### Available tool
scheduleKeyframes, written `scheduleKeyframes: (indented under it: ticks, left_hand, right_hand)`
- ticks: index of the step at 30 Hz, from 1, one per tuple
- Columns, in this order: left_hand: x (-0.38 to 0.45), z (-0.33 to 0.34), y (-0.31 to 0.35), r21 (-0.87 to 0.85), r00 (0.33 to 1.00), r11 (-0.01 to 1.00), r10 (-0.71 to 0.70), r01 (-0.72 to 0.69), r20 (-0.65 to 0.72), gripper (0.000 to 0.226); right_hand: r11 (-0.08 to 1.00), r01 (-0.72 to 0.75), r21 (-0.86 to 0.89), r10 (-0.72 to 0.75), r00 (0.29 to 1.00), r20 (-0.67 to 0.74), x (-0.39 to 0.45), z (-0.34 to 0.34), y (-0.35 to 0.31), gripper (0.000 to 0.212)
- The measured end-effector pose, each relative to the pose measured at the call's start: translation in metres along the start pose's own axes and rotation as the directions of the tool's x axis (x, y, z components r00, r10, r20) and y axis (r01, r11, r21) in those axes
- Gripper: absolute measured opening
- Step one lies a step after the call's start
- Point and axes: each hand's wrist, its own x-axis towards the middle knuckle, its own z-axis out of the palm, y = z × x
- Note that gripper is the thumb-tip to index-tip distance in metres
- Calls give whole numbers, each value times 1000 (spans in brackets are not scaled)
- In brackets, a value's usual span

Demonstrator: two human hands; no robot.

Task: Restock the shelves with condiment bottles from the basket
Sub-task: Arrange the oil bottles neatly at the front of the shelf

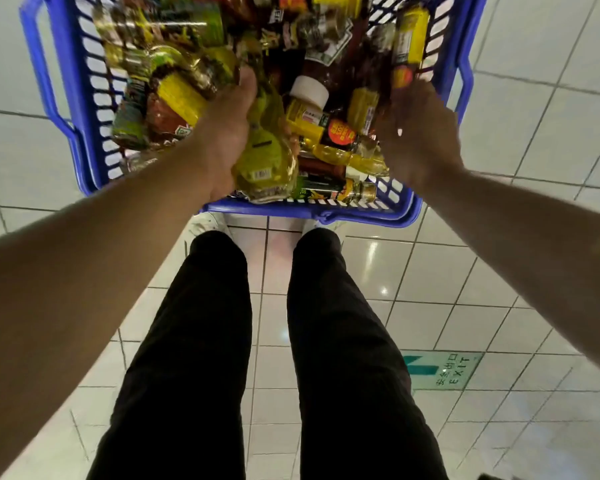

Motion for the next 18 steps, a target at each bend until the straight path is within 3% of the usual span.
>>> scheduleKeyframes:
  ticks: [5, 9, 13, 16, 18]
  left_hand:
    - [-19, 14, -2, -29, 994, 997, -71, 73, 80, 58]
    - [-20, 13, 1, 2, 992, 998, -60, 60, 110, 59]
    - [-19, 5, 1, 57, 993, 998, -41, 35, 112, 52]
    - [-22, 0, -1, 84, 993, 996, -33, 23, 112, 50]
    - [-27, -2, -2, 99, 992, 995, -33, 21, 123, 51]
  right_hand:
    - [937, 156, -311, -44, 940, 339, -28, 20, 24, 32]
    - [758, 281, -589, -55, 927, 370, -22, 34, 17, 43]
    - [545, 368, -754, 7, 897, 443, -9, 40, 10, 59]
    - [461, 430, -776, -62, 888, 455, -7, 39, 10, 32]
    - [450, 446, -774, -101, 886, 452, -9, 34, 10, 25]
